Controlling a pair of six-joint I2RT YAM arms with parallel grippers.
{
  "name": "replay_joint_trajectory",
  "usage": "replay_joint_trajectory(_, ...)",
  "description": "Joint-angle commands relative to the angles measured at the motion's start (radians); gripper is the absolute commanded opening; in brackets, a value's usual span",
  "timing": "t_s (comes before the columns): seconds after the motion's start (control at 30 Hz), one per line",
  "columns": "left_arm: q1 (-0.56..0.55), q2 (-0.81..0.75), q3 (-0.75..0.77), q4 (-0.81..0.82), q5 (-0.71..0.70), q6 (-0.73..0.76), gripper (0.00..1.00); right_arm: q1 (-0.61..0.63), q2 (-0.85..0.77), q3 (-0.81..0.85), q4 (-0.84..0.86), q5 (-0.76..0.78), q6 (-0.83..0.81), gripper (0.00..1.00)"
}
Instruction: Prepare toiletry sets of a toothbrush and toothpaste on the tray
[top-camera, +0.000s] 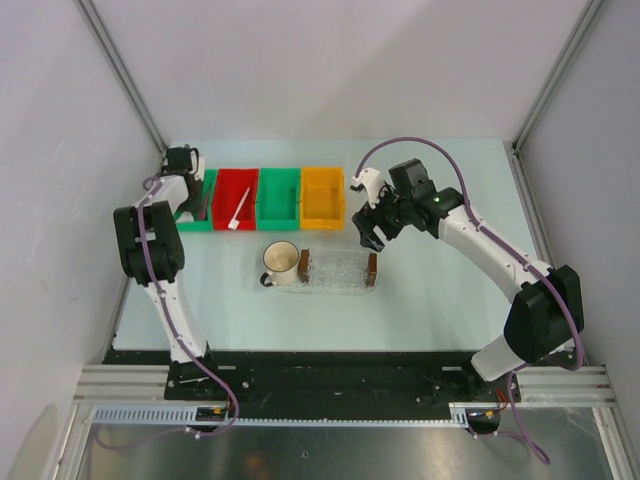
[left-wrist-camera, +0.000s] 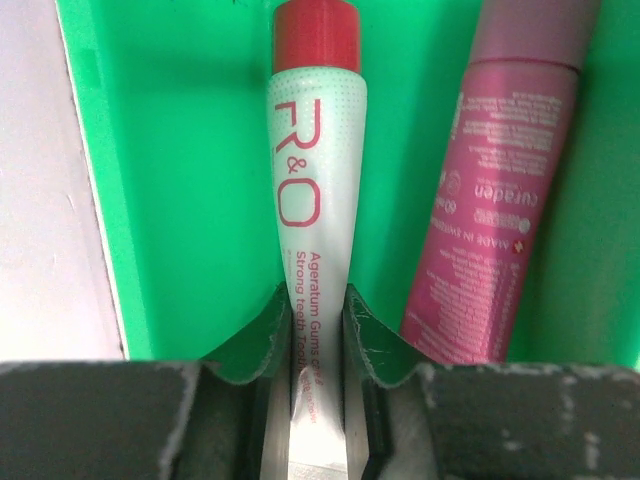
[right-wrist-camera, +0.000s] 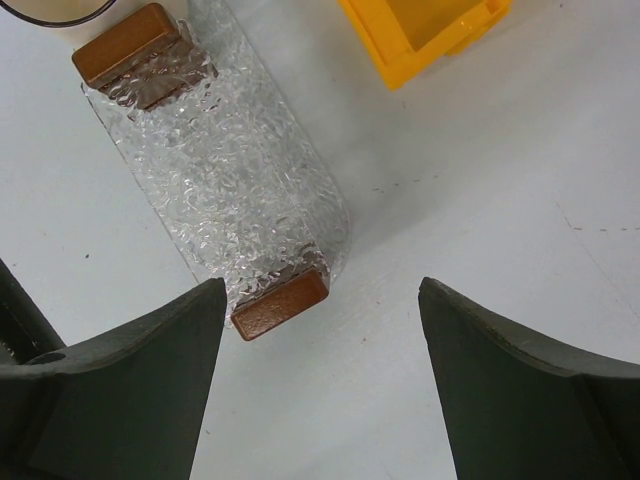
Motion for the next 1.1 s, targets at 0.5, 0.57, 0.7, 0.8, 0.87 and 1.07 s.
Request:
replay_joint_trajectory(0.5,0.010,-0.685,-0.312,-0.022,0.592,0.031,0.06,-0.001,-0.089,0.008,0.102,-0.071,0.010,0.88)
replay_joint_trajectory(0.57,0.005,-0.744,-0.344,-0.038,0.779,0.054,0.07,0.004,-0.120,0.017,0.138,-0.096,0.013,0.90)
replay_joint_trajectory(0.7,-0.050,-0.850,-0.366,-0.146,0.957,0.125,0.06,0.070,-0.152,0.040,0.190,-0.066,-0.115,0.93)
replay_joint_trajectory(0.8,-0.126,-0.910,-0.393,-0.190,1.001,0.159,0.04,0.176,-0.134,0.090,0.148,0.072,-0.262,0.93)
replay_joint_trajectory(0.87,-0.204,-0.945,-0.410,-0.200,1.006,0.163,0.02,0.217,-0.108,0.118,0.115,0.131,-0.321,0.92)
replay_joint_trajectory(1.07,-0.395,-0.953,-0.430,-0.232,0.949,0.162,0.00,0.400,-0.088,0.167,0.090,0.448,-0.459,0.93)
